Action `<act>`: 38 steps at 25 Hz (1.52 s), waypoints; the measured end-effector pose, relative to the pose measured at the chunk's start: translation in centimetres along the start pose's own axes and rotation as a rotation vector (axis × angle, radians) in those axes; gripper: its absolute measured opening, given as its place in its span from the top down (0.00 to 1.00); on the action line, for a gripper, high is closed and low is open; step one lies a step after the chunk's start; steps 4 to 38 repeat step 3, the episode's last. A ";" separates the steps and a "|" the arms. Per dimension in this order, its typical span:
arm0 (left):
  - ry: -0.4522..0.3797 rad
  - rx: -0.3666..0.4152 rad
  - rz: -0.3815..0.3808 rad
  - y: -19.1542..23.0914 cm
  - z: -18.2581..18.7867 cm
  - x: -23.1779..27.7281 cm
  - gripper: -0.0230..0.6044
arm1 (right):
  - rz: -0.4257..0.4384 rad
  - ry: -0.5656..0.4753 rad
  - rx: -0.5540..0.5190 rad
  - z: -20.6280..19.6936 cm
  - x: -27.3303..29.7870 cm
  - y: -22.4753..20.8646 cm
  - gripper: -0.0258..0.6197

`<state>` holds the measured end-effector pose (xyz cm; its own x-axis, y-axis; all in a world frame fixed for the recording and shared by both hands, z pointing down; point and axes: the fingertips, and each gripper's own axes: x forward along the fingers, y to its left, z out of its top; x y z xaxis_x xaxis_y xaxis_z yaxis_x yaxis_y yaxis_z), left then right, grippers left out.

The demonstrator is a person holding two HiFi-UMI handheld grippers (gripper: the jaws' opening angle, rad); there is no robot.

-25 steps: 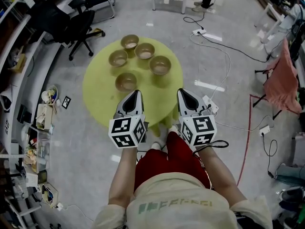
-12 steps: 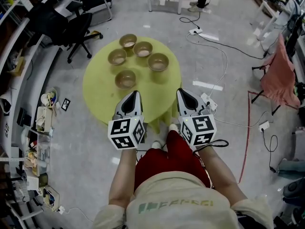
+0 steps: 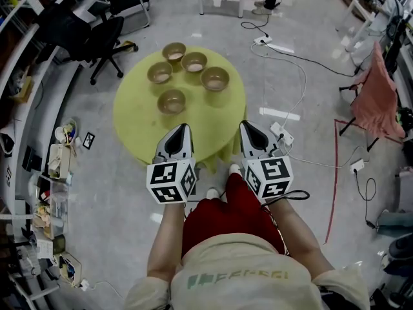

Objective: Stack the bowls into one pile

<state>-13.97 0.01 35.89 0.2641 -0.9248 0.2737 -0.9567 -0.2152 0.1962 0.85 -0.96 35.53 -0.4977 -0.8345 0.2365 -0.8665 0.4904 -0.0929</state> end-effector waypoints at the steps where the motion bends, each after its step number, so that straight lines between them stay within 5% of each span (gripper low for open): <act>1: 0.002 0.000 0.000 0.1 -0.2 -0.4 0.93 | 0.000 0.003 -0.003 -0.2 -0.2 0.3 0.91; 38: 0.006 -0.002 0.003 0.5 -0.7 -1.2 0.93 | 0.002 0.012 -0.012 -0.8 -0.5 1.1 0.91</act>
